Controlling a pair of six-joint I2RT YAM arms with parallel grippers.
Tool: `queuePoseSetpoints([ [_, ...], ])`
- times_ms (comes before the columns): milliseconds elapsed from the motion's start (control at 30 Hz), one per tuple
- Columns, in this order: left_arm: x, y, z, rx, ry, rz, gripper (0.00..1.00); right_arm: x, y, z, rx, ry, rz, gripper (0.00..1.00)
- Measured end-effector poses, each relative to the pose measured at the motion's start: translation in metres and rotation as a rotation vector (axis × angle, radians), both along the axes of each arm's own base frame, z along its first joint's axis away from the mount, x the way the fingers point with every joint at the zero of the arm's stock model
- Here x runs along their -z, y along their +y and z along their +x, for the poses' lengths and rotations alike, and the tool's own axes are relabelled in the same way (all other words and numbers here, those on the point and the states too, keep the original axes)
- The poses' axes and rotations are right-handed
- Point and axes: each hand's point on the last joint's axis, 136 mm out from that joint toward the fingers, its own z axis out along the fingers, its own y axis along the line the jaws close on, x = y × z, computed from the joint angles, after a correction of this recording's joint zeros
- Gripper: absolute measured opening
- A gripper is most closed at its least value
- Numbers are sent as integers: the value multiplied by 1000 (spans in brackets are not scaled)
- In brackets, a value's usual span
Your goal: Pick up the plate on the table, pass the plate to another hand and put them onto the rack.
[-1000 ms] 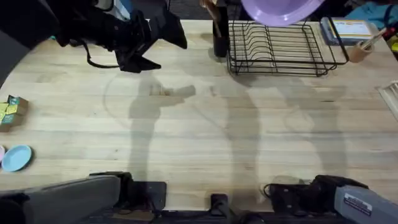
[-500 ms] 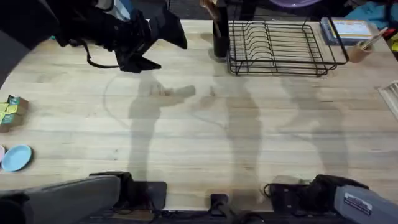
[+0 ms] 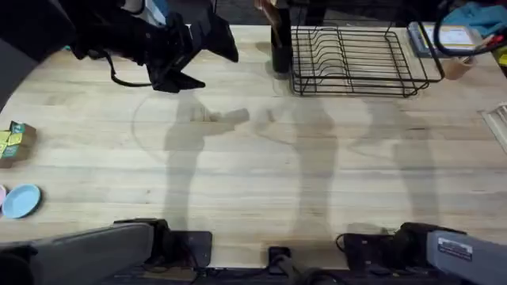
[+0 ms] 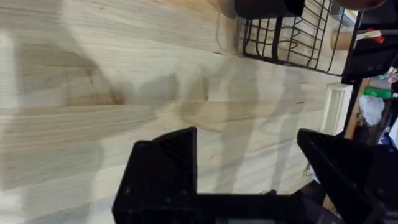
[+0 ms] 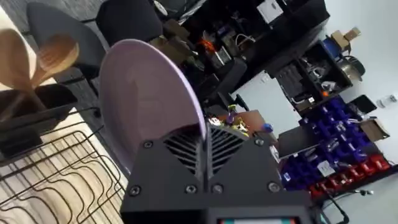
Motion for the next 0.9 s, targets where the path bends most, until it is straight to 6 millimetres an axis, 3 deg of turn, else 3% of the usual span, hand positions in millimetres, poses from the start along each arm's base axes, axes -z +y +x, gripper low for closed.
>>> queuePoseSetpoints([
  [400, 0, 0, 0, 0, 0, 0, 993, 60, 1, 41, -17, 121, 15, 31],
  [433, 0, 0, 0, 0, 0, 0, 993, 74, 0, 48, -17, 151, 19, 31],
  [900, 0, 0, 0, 0, 0, 0, 993, 144, -4, 75, -23, 277, -11, 31],
])
